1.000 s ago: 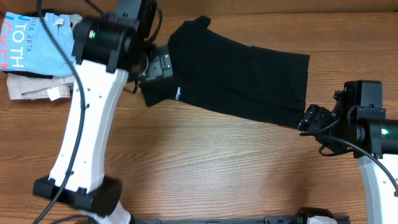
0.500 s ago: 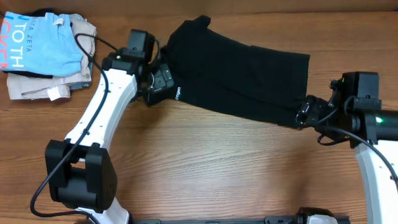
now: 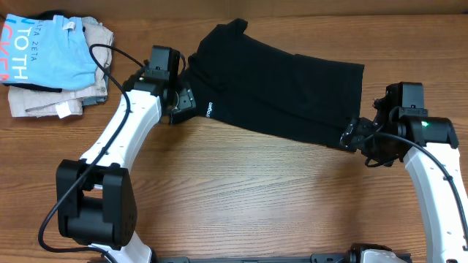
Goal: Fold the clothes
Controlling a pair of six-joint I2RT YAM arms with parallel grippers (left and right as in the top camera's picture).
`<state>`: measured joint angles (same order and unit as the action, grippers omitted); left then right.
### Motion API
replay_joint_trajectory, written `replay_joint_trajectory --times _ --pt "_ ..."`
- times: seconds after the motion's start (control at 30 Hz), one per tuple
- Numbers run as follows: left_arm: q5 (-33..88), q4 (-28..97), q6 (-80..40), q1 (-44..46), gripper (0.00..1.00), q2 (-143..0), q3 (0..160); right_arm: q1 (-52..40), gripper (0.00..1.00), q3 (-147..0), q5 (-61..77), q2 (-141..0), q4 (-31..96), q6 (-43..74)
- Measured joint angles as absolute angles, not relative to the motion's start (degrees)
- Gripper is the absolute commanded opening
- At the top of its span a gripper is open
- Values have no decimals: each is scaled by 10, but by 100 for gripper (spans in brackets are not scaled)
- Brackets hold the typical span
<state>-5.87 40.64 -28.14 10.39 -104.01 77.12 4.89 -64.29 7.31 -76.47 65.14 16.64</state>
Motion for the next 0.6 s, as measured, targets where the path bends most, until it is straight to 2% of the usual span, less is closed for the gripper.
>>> replay_joint_trajectory --times 0.17,0.3,0.5,0.6 --pt "-58 358 -281 98 62 -1040 733 49 80 -643 73 -765 641 166" --pt "-58 311 -280 93 44 -1040 708 49 80 -643 73 -765 636 165" --pt "-45 286 -282 93 22 -1041 685 49 80 -643 73 -765 634 165" --pt "-39 286 -282 93 19 -1052 682 49 80 -643 73 -765 633 165"
